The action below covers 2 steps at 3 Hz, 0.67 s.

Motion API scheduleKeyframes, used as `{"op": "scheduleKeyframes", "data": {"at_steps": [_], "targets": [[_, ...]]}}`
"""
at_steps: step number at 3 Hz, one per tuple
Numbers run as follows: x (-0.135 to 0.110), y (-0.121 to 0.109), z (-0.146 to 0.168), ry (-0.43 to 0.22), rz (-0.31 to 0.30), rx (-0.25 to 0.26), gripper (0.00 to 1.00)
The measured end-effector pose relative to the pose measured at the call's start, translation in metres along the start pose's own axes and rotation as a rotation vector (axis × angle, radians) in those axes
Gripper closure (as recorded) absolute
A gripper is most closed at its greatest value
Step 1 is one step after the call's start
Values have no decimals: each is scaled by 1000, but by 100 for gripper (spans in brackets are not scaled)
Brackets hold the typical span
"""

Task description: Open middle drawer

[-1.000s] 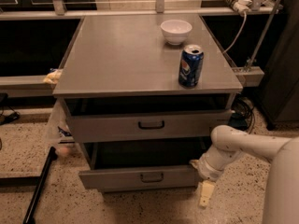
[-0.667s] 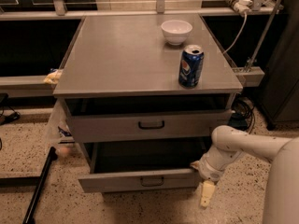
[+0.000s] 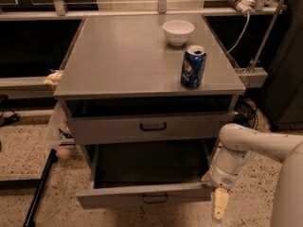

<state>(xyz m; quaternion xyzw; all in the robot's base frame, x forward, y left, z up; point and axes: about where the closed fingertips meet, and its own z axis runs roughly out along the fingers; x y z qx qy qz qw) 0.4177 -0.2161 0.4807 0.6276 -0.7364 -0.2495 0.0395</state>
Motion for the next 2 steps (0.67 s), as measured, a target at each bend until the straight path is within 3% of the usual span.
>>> {"op": "scheduleKeyframes", "data": {"at_steps": [1,2], "targets": [[7,29,0,1,54,-132,0],[8,38,0,5,55,-165,0]]}}
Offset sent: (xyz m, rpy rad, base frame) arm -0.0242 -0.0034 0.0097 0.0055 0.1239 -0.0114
